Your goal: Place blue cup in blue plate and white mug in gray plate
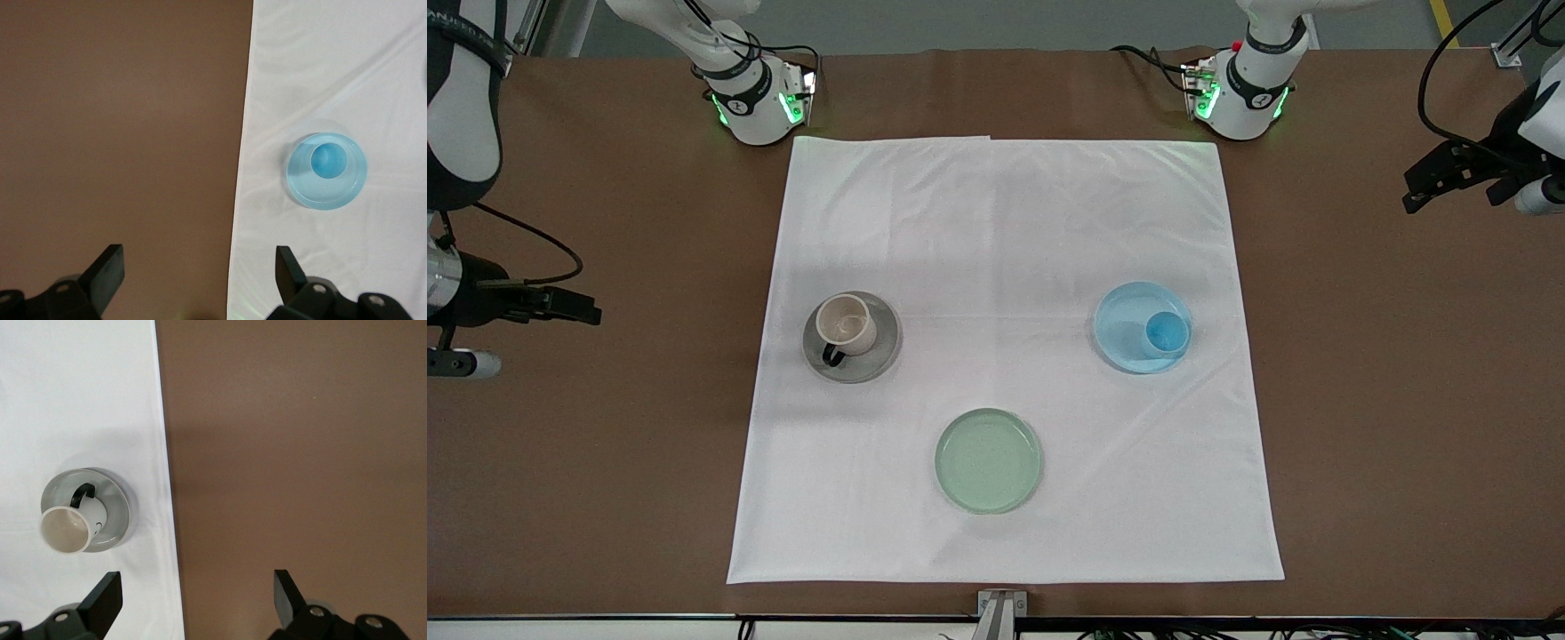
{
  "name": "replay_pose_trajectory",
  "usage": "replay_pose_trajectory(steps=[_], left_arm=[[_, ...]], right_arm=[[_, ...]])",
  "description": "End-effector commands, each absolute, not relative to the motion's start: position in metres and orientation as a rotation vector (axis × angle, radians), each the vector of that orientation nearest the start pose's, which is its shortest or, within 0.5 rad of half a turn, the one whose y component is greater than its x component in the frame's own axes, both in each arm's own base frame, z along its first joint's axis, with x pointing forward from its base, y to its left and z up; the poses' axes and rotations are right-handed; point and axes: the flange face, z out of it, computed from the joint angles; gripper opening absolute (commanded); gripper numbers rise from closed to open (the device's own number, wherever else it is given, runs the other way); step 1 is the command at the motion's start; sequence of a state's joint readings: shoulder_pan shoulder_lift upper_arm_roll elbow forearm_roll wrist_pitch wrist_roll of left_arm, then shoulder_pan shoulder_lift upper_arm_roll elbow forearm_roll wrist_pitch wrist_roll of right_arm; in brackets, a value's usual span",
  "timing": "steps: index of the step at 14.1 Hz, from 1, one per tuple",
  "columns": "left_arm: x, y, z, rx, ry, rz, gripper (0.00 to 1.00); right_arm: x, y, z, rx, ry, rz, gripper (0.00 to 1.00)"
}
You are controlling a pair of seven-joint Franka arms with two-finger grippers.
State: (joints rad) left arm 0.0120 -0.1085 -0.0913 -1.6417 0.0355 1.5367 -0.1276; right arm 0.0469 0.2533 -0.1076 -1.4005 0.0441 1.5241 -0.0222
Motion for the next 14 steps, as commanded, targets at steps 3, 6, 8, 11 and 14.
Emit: replay_pose_trajectory(steps=[3,6,8,11,14], left_arm=[[0.505,-0.053,0.649,-3.108,-0.064,-0.055,1.0],[0.505,-0.052,0.65,-3.108,-0.066,-0.055,1.0],[0.507,-0.052,0.649,-3.11,-0.066,-0.052,1.0],[0.514,-0.051,0.654,-3.12,-0.068,-0.068,1.0],[0.521,-0.052,0.658,-3.123,-0.066,-0.079,1.0]], right_arm=[[0.567,-0.024,0.556,-3.126,0.062,0.122,1.0],[0.559,-0.015,0.566,-3.131,0.035,0.103,1.0],[0.55,-0.013,0.58,-3.14,0.024,0.08,1.0],[0.532,-0.014,0.605,-3.141,0.029,0.068,1.0],[0.516,-0.013,0.622,-3.141,0.029,0.07,1.0]])
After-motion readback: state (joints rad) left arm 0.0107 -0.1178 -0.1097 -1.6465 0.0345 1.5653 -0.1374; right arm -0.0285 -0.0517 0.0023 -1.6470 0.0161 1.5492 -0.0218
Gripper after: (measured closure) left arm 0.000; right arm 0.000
